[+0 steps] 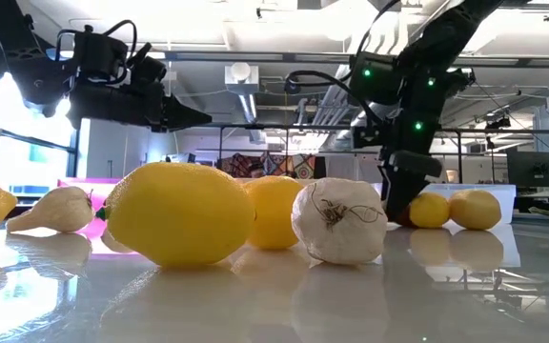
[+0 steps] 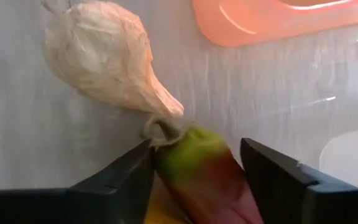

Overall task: Sort produce into baskets
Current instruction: Put the red chili pepper into the pink bin

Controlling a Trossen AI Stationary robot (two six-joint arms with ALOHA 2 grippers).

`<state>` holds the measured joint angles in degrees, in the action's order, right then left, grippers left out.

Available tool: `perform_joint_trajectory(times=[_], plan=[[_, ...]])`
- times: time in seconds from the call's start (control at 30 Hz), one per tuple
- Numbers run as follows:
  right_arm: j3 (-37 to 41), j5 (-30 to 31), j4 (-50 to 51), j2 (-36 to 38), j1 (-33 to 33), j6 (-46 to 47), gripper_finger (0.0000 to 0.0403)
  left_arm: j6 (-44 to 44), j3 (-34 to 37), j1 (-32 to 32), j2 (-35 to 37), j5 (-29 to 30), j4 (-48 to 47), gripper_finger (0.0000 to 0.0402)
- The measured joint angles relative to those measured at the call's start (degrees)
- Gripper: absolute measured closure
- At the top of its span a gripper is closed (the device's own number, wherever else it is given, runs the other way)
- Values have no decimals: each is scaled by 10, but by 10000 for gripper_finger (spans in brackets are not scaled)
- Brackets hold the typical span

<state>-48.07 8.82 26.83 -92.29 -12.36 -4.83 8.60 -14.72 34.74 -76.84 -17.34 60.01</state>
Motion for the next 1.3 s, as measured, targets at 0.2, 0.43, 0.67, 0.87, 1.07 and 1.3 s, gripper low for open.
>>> perform_joint_trajectory(times=[0.2,0.43,0.67,0.87,1.07,1.3], plan=[[0,0,3,1,1,-16,267,1,0,0,0,0,0,393],[-28,3,48,18,17,29,276,1,0,0,0,0,1,393],[-107,58,142,20,53,49,275,2,0,0,0,0,0,393],[-124,52,108,46,69,32,274,10,0,0,0,0,-14,393],[-77,76,16,131,72,25,274,21,0,-12,0,0,-21,393],[39,66,-293,216,60,-57,274,37,-15,-35,0,-1,-18,393]])
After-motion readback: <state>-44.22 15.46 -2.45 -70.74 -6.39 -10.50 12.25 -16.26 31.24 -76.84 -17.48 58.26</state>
